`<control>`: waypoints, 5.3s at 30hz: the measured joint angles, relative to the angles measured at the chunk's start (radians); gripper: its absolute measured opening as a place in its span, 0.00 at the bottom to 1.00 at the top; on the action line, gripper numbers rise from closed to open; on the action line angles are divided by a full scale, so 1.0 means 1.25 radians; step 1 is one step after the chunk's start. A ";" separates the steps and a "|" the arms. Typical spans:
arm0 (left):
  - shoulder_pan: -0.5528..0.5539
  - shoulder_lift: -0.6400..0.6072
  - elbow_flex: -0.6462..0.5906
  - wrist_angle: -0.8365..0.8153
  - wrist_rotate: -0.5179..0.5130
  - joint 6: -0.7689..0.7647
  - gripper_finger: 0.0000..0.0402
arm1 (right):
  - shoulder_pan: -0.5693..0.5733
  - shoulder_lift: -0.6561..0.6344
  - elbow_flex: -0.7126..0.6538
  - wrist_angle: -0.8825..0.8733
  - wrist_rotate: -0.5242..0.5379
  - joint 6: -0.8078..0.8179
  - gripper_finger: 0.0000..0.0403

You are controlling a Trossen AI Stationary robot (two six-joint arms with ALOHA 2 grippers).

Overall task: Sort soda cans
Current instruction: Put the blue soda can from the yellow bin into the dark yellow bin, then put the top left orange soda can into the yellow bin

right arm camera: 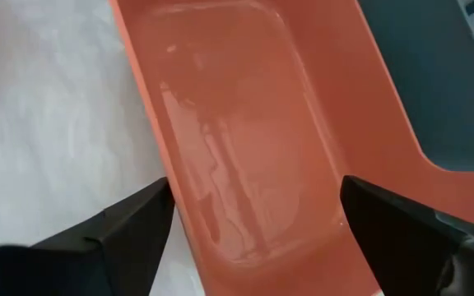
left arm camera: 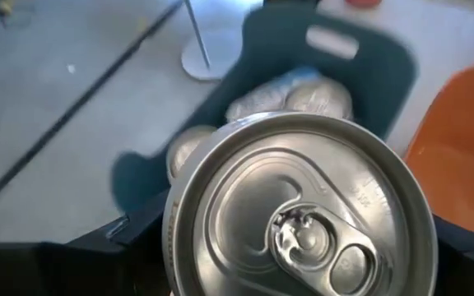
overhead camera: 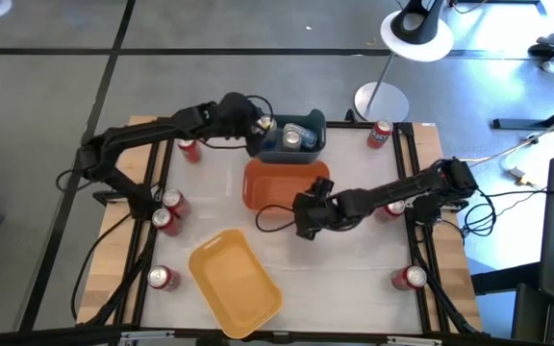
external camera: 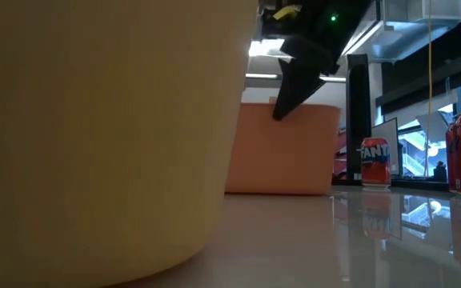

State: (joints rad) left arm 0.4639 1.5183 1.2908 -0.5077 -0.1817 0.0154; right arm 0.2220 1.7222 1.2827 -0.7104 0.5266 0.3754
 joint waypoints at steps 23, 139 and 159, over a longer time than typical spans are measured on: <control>0.026 0.196 -0.080 0.136 0.062 -0.089 0.75 | -0.032 0.001 -0.001 0.019 -0.038 -0.056 0.86; 0.370 -0.070 -0.210 -0.448 -0.037 -0.171 0.83 | -0.032 0.001 -0.001 0.011 -0.074 -0.075 0.86; 0.344 -0.119 -0.187 -0.490 -0.013 -0.131 0.73 | -0.032 0.001 -0.001 0.011 -0.075 -0.074 0.86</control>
State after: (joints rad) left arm 0.8944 1.3701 1.0576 -1.1202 -0.1986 -0.1482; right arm 0.1825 1.7233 1.2816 -0.6960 0.4331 0.2825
